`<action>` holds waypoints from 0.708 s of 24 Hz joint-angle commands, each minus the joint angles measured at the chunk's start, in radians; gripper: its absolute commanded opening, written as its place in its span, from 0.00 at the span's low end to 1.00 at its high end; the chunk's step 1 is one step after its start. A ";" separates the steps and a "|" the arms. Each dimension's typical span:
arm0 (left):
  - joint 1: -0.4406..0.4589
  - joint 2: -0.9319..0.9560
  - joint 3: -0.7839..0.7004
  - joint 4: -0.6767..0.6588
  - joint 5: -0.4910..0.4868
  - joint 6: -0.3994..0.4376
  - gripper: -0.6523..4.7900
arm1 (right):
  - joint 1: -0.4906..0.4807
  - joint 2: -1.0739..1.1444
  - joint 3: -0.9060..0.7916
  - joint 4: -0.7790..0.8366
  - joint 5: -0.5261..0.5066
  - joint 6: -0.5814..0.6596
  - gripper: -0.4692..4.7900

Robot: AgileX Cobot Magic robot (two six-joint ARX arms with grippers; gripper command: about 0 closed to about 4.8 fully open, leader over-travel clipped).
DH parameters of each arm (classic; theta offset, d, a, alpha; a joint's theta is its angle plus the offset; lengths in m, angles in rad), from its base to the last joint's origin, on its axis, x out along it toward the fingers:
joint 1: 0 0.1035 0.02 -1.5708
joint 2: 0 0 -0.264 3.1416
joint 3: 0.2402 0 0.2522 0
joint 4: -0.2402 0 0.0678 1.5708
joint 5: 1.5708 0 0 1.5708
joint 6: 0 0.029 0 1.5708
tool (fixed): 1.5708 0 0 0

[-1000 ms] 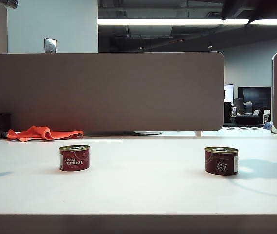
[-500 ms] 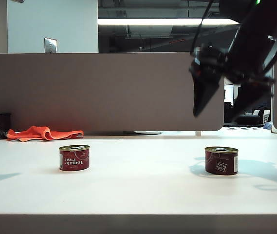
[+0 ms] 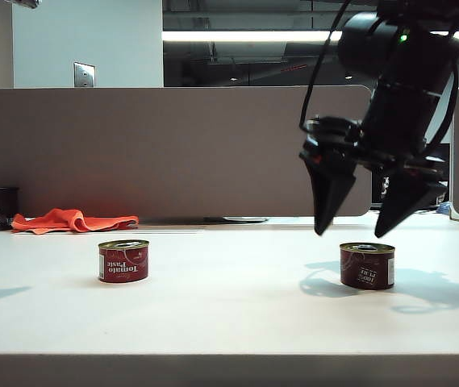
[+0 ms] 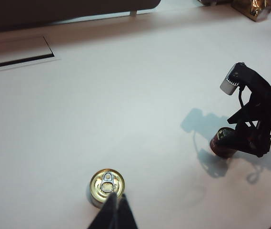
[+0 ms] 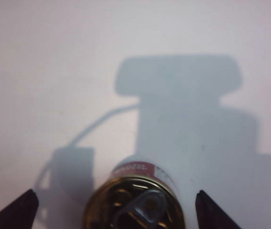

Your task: Stack a can of tomatoes on the right onto the can of tomatoes on the left.

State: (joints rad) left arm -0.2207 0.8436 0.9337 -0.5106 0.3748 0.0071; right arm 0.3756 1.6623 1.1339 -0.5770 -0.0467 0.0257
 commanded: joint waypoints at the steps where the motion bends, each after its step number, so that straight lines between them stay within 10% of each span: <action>1: 0.001 -0.001 0.004 -0.009 0.000 0.004 0.11 | 0.002 0.005 0.004 -0.028 0.056 -0.031 1.00; 17: 0.001 -0.004 0.004 -0.007 -0.001 0.006 0.11 | 0.002 0.070 0.004 -0.035 0.055 -0.026 0.98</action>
State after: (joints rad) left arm -0.2207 0.8433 0.9337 -0.5289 0.3748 0.0071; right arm 0.3763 1.7374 1.1336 -0.6266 0.0074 0.0002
